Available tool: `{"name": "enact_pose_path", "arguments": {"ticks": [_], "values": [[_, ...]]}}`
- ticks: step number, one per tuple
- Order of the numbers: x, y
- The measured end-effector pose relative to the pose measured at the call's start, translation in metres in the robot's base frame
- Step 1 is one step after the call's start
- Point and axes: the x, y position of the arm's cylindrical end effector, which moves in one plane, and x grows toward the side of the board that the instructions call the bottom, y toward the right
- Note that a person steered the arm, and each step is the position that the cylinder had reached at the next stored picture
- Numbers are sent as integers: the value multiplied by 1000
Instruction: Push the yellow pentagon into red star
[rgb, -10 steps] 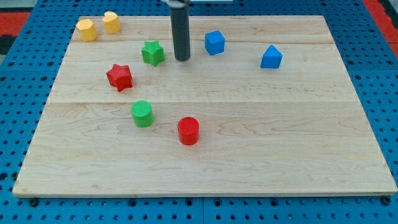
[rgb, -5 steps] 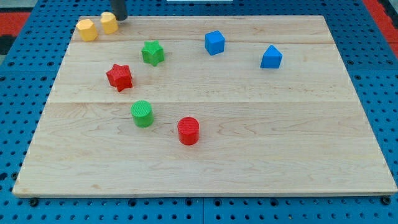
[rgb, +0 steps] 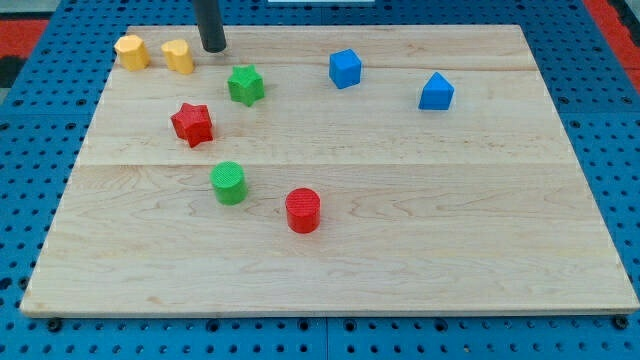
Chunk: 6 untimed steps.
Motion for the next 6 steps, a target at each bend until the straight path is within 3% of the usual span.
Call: {"name": "enact_pose_path", "arguments": {"ticks": [1, 2, 3, 4, 5, 6], "values": [[-25, -40], [-5, -73], [40, -60], [15, -60], [24, -19], [80, -9]]}}
